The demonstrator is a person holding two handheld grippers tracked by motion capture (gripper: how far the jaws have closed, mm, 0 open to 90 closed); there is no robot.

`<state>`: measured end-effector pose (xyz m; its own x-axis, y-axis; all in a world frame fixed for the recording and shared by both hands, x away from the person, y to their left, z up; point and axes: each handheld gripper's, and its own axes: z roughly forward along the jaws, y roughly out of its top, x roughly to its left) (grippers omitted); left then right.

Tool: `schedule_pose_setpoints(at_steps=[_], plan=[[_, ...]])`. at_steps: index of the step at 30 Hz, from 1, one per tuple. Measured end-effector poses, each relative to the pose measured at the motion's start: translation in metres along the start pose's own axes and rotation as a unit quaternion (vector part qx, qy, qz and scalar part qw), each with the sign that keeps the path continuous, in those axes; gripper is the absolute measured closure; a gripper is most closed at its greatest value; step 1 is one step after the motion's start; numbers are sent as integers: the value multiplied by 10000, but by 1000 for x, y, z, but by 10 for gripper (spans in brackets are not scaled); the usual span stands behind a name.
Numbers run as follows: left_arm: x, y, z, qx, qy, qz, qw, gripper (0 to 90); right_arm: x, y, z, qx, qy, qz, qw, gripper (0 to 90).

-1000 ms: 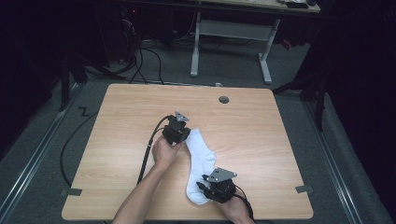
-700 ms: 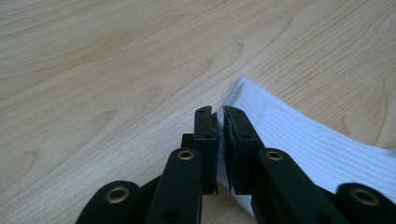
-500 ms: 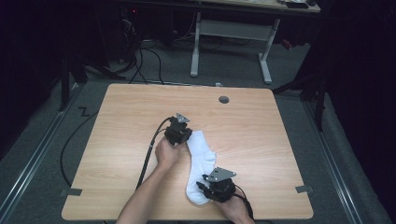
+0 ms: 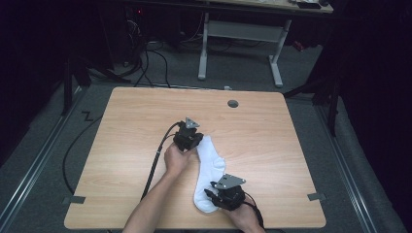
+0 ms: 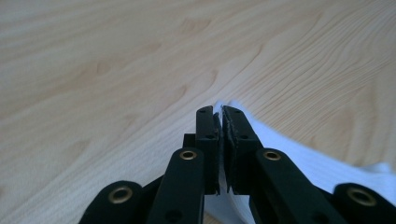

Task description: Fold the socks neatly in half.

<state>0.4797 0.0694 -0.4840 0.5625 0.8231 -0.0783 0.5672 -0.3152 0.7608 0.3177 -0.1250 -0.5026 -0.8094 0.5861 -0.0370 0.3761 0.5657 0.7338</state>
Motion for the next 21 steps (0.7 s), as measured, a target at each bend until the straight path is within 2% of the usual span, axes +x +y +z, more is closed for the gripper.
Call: schedule_pose_setpoints(at_steps=[3, 4, 5, 6, 7, 8, 10, 12, 15, 17, 19, 21], plan=[[4, -4, 6, 74, -46, -147, 9999, 805, -1, 0, 0, 11, 14, 11, 10000, 625], [4, -4, 6, 80, -10, -216, 9997, 756, 0, 0, 0, 13, 14, 14, 10000, 625], [5, -3, 5, 99, 12, -285, 9995, 609, -1, 0, 0, 16, 30, 36, 10000, 622], [3, -3, -1, 117, -77, -392, 9991, 558, -1, 0, -1, 13, 58, 76, 10000, 622], [3, -3, -1, 117, -77, -392, 9991, 516, -2, 0, -2, 11, 106, 119, 9999, 629], [1, -4, -6, 78, -125, -351, 9993, 516, -2, 0, -2, 11, 106, 119, 9999, 629], [-10, -10, -20, -11, -195, -119, 9997, 478, -5, 0, -8, -181, 149, 229, 9995, 665], [-19, -15, -28, 31, -219, 85, 9997, 455, -16, 2, -18, -419, 115, 429, 9981, 710], [-34, -24, -38, 113, -260, 401, 9988, 444, -33, 9, -24, -516, -56, 675, 9964, 756], [-41, -29, -42, 118, -312, 475, 9983, 441, -44, 13, -25, -519, -157, 831, 9951, 772], [-48, -34, -43, 158, -379, 370, 9985, 435, -52, 17, -21, -455, -256, 959, 9940, 781], [-53, -39, -43, 238, -372, 425, 9981, 434, -56, 21, -13, -347, -279, 973, 9943, 787]])
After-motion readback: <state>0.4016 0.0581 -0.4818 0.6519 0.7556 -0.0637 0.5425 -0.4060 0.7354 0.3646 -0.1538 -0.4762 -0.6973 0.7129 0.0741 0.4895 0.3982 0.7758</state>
